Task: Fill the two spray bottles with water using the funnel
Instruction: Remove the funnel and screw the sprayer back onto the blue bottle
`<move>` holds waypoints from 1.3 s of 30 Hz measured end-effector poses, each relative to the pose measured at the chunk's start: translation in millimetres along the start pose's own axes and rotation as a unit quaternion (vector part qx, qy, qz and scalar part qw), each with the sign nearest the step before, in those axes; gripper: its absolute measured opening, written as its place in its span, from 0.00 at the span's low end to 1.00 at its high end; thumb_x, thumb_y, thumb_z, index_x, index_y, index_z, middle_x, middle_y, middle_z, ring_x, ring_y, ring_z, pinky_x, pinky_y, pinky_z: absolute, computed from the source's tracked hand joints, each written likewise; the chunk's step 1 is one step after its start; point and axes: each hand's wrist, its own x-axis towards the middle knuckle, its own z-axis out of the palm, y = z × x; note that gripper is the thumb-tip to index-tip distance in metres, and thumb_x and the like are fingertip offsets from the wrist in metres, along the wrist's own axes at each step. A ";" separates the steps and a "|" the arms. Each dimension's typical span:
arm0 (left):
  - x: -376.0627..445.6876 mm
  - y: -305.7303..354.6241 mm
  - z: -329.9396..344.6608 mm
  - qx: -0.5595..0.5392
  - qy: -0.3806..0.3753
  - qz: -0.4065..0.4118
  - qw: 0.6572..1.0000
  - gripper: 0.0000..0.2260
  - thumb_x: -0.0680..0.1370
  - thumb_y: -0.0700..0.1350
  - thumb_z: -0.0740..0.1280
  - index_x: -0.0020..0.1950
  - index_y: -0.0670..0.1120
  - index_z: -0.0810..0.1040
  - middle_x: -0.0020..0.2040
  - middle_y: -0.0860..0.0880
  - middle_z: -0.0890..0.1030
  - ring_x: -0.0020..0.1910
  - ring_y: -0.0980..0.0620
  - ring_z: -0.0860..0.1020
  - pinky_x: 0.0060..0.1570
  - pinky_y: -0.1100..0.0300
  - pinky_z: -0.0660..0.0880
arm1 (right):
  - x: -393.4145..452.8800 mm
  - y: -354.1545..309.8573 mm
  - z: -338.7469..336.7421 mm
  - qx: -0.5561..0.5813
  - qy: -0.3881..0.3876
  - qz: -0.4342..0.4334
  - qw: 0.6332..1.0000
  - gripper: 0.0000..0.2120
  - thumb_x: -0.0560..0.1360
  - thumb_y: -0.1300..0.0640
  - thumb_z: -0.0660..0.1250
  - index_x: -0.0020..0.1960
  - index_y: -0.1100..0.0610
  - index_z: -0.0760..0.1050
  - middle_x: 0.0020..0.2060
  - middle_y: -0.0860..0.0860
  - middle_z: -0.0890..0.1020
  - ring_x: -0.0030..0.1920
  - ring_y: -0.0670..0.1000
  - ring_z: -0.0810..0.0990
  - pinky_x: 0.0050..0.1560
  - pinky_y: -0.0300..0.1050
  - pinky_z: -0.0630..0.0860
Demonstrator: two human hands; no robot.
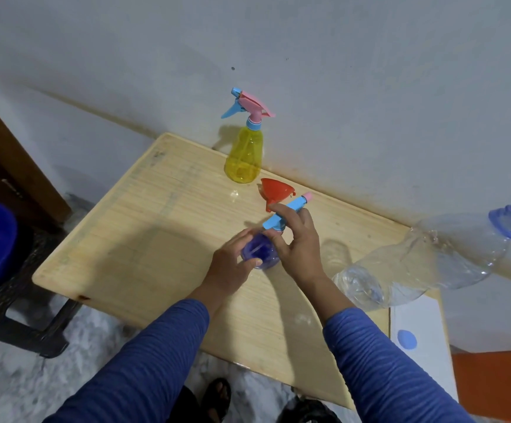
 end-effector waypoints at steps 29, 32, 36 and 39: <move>1.1 1.9 1.5 0.013 0.006 -0.010 1.000 0.27 0.71 0.37 0.68 0.69 0.52 0.71 0.64 0.57 0.75 0.60 0.59 0.74 0.55 0.76 0.70 | -7.4 -8.7 -0.1 0.052 -0.016 0.035 0.998 0.33 0.74 0.67 0.64 0.69 0.38 0.61 0.59 0.36 0.73 0.53 0.38 0.75 0.53 0.27 0.70; 1.2 2.8 1.1 0.019 0.000 -0.003 1.000 0.26 0.71 0.38 0.68 0.68 0.52 0.71 0.64 0.57 0.75 0.59 0.59 0.75 0.53 0.76 0.70 | -2.8 -10.7 4.0 0.052 0.013 0.064 0.996 0.32 0.71 0.66 0.69 0.68 0.42 0.64 0.56 0.40 0.73 0.55 0.47 0.75 0.56 0.39 0.74; 1.8 4.0 2.0 0.024 0.004 -0.006 1.000 0.25 0.70 0.39 0.68 0.66 0.53 0.73 0.62 0.59 0.76 0.57 0.59 0.76 0.48 0.79 0.68 | -3.4 -11.1 0.4 0.056 -0.021 0.062 0.996 0.40 0.73 0.64 0.67 0.66 0.29 0.52 0.58 0.35 0.71 0.54 0.44 0.75 0.52 0.25 0.70; 0.8 4.2 3.0 0.019 0.011 0.004 1.000 0.25 0.69 0.40 0.68 0.66 0.54 0.73 0.63 0.60 0.76 0.58 0.59 0.76 0.52 0.73 0.72 | -4.4 -11.8 0.9 0.050 -0.016 0.060 0.997 0.41 0.73 0.67 0.65 0.65 0.26 0.53 0.58 0.37 0.73 0.50 0.40 0.77 0.49 0.24 0.70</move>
